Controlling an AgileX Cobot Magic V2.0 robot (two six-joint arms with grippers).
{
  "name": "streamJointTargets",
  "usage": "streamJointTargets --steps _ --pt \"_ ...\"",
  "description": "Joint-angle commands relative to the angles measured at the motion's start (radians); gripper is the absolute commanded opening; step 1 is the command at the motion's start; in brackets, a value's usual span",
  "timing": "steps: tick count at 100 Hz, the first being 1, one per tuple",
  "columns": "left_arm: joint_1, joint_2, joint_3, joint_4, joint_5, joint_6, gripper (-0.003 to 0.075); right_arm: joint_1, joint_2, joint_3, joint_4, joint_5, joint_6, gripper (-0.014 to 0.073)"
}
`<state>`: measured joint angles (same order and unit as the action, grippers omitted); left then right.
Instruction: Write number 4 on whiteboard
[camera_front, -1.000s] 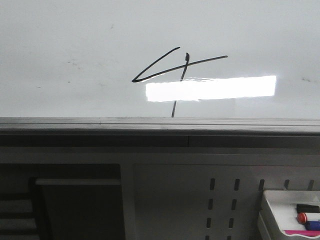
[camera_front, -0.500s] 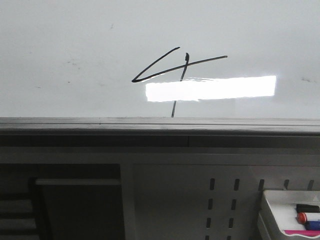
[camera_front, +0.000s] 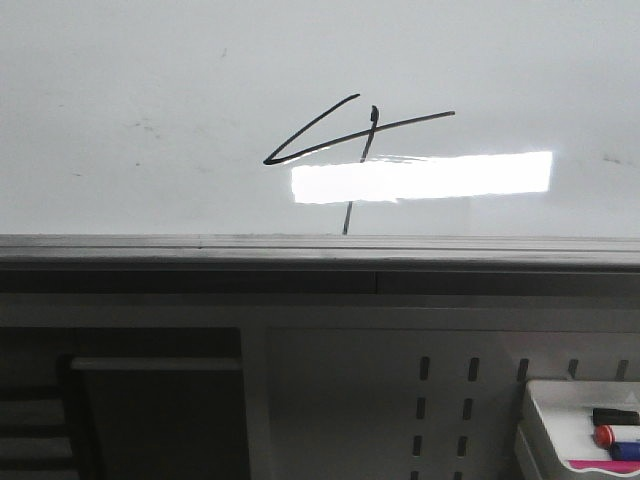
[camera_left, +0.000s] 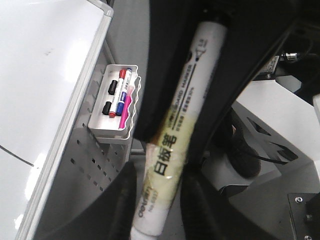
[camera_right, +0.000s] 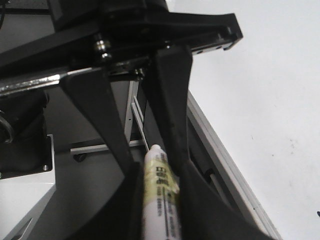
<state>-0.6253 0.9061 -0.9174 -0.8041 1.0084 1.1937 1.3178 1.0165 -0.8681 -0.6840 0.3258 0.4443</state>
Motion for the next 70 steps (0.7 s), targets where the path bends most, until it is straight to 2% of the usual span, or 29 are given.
streamJointTargets --steps 1,14,45,64,70 --pt "-0.002 -0.003 -0.034 -0.060 -0.028 -0.001 0.0164 0.002 -0.015 -0.036 -0.015 -0.066 -0.010 -0.0072" --pt "-0.002 -0.003 -0.034 -0.060 -0.028 -0.001 0.0134 0.002 -0.015 -0.036 -0.015 -0.067 -0.010 -0.0072" --pt "-0.002 -0.003 -0.034 -0.056 -0.030 -0.001 -0.0020 0.002 -0.015 -0.036 -0.015 -0.076 -0.010 -0.0072" --pt "-0.002 -0.003 -0.034 -0.037 -0.030 -0.001 -0.0020 0.002 -0.015 -0.036 -0.015 -0.076 -0.010 -0.0070" --pt "-0.002 -0.003 -0.034 -0.037 -0.030 -0.001 -0.0020 0.002 -0.015 -0.036 -0.015 -0.076 -0.010 -0.0038"
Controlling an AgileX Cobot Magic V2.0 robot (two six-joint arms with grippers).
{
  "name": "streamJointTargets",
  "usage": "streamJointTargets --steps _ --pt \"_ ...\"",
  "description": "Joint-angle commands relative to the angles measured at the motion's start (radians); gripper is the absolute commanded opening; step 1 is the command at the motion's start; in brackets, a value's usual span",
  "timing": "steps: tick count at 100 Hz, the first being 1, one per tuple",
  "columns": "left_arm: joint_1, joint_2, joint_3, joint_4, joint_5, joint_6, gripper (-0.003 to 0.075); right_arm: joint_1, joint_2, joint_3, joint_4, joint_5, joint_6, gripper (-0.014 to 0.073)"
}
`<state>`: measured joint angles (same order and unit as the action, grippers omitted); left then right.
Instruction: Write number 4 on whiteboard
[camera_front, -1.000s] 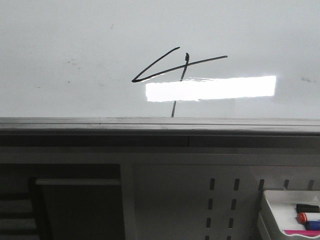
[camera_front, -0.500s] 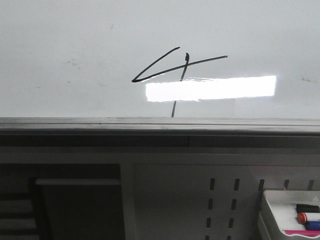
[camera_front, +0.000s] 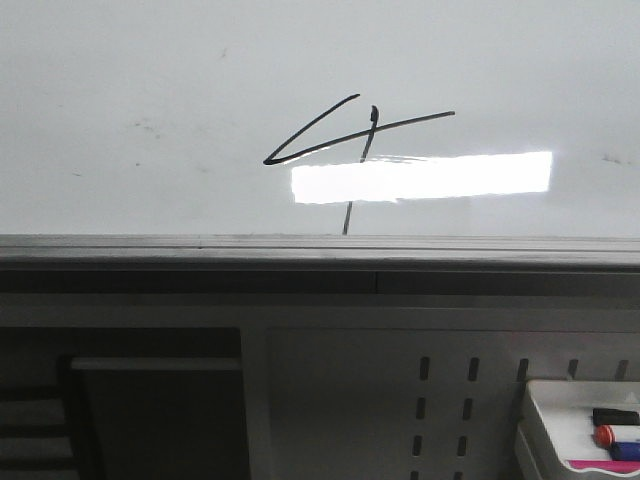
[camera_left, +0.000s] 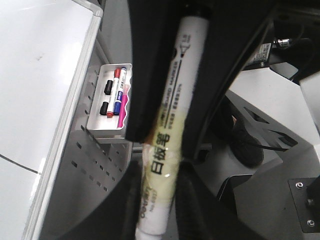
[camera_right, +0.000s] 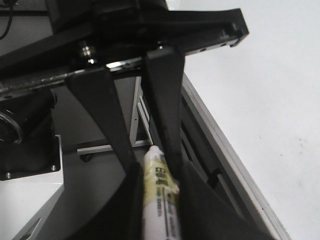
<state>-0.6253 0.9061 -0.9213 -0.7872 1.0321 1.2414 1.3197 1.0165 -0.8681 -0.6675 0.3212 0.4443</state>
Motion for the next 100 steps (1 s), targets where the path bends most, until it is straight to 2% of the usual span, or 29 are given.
streamJointTargets --steps 1,11,23,30,75,100 --pt "-0.002 -0.003 -0.030 -0.054 -0.053 -0.049 -0.0020 0.000 -0.015 -0.036 -0.031 -0.072 -0.010 -0.0032" --pt "-0.002 -0.003 -0.030 -0.054 -0.053 -0.049 -0.0020 0.000 -0.015 -0.036 -0.031 -0.072 -0.010 0.0133" --pt "-0.002 -0.003 -0.030 -0.054 -0.053 -0.049 -0.0020 0.000 -0.017 -0.036 -0.031 -0.072 -0.010 0.0412" --pt "-0.002 -0.003 -0.030 -0.054 -0.056 -0.049 -0.0020 0.000 -0.017 -0.039 -0.031 -0.050 -0.010 0.0493" --pt "-0.002 0.001 -0.015 -0.024 -0.073 -0.049 -0.0020 0.000 -0.056 -0.040 -0.076 -0.005 -0.010 0.0501" --pt "-0.002 0.105 -0.001 -0.024 -0.076 -0.049 -0.0020 0.000 -0.056 -0.040 -0.081 0.006 -0.010 0.0501"
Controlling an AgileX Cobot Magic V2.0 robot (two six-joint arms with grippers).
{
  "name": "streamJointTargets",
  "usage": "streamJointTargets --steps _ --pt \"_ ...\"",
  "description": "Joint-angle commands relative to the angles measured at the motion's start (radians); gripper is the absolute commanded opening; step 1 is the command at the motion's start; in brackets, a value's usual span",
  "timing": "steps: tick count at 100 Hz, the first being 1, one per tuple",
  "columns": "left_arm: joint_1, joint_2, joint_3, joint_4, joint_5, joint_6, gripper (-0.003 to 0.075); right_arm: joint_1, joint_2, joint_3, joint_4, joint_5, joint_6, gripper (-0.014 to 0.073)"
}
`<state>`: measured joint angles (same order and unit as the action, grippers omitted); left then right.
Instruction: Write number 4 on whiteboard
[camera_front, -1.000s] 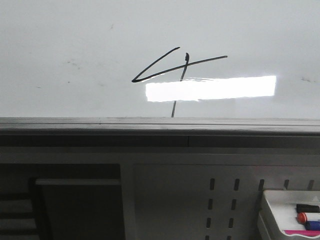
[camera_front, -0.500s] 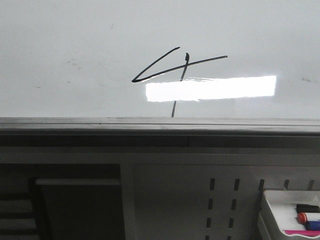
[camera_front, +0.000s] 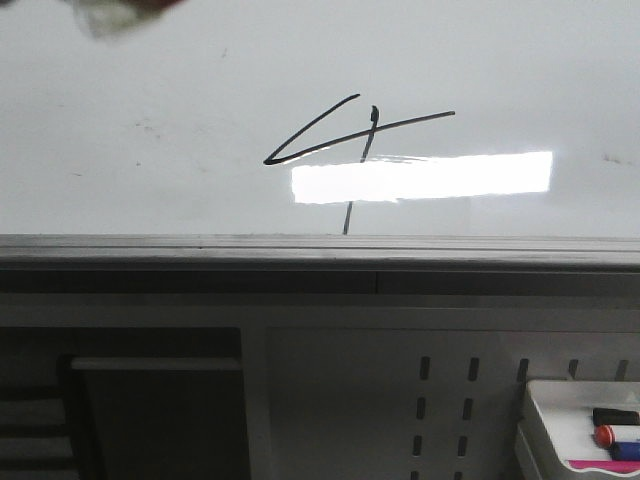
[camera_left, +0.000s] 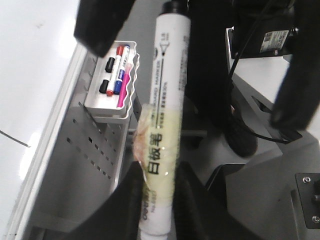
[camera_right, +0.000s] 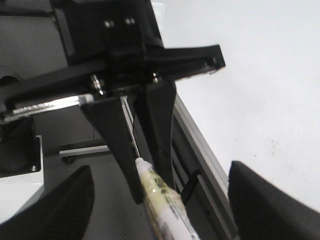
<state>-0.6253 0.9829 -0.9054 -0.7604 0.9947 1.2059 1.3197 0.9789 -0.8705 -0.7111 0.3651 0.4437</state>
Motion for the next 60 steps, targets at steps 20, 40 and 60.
streamJointTargets --steps 20,40,60 --pt "-0.002 0.107 -0.010 -0.051 -0.063 -0.014 -0.0020 0.000 -0.068 -0.038 -0.092 0.029 -0.010 0.0501" --pt "-0.002 0.150 0.033 -0.059 -0.163 0.023 -0.0020 -0.005 -0.164 -0.038 -0.123 0.150 0.001 0.0500" --pt "-0.002 0.197 0.069 -0.113 -0.283 0.028 -0.0020 -0.013 -0.219 -0.038 -0.123 0.197 0.011 0.0462"
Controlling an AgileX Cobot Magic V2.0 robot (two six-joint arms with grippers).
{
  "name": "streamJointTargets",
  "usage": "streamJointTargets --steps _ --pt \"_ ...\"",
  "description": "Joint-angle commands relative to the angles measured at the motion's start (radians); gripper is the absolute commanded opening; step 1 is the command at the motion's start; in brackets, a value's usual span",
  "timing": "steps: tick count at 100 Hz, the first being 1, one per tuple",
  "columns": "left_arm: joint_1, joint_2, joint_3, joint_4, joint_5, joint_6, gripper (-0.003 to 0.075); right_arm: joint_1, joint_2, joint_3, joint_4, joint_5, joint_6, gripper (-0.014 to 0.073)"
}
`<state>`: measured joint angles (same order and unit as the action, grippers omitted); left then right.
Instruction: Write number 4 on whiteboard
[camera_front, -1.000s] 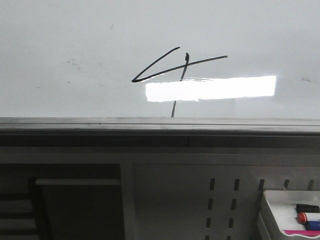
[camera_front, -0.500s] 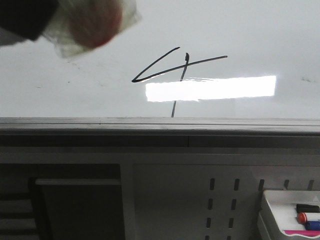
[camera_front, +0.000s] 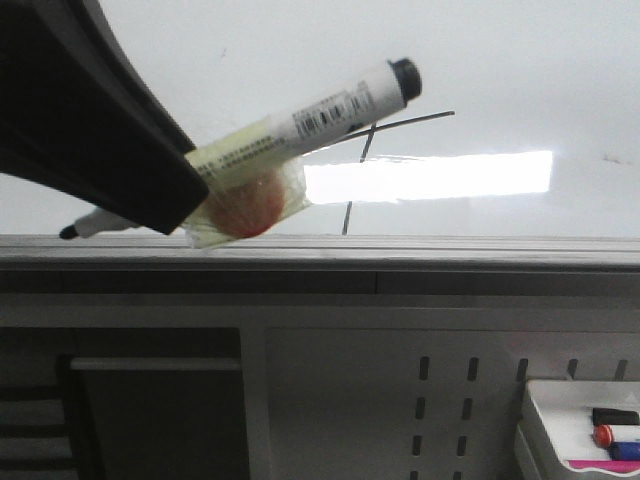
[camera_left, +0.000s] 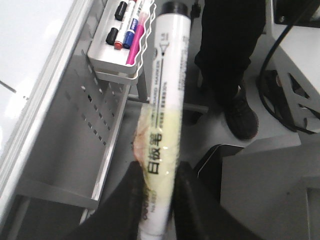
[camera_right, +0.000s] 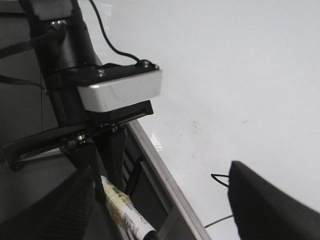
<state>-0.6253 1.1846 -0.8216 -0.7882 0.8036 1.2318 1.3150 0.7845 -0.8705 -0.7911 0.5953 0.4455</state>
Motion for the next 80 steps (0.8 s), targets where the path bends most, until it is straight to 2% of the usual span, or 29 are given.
streamJointTargets --steps 1,9,29,42,49,67,80 --pt "-0.002 -0.001 -0.012 -0.088 -0.100 0.003 -0.0020 -0.008 -0.028 -0.038 -0.043 -0.031 0.010 0.0447" --pt "-0.002 -0.002 0.012 -0.163 -0.213 0.003 -0.0020 -0.008 -0.048 -0.038 -0.056 -0.008 0.044 0.0330" --pt "0.002 -0.002 0.094 -0.398 -0.504 0.003 -0.0020 -0.008 -0.115 -0.038 -0.077 0.116 0.049 -0.0065" --pt "0.002 -0.002 0.129 -0.591 -0.761 0.003 -0.0020 -0.008 -0.163 -0.038 -0.083 0.133 0.051 -0.0062" --pt "0.002 0.013 0.129 -0.666 -0.846 0.003 -0.0020 -0.008 -0.185 -0.038 -0.084 0.133 0.053 -0.0062" --pt "0.002 0.110 0.092 -0.716 -0.868 0.003 -0.0020 -0.008 -0.197 -0.038 -0.097 0.160 0.091 -0.0062" --pt "0.002 0.179 0.047 -0.839 -0.922 0.003 -0.0020 -0.008 -0.197 -0.038 -0.097 0.162 0.093 -0.0062"
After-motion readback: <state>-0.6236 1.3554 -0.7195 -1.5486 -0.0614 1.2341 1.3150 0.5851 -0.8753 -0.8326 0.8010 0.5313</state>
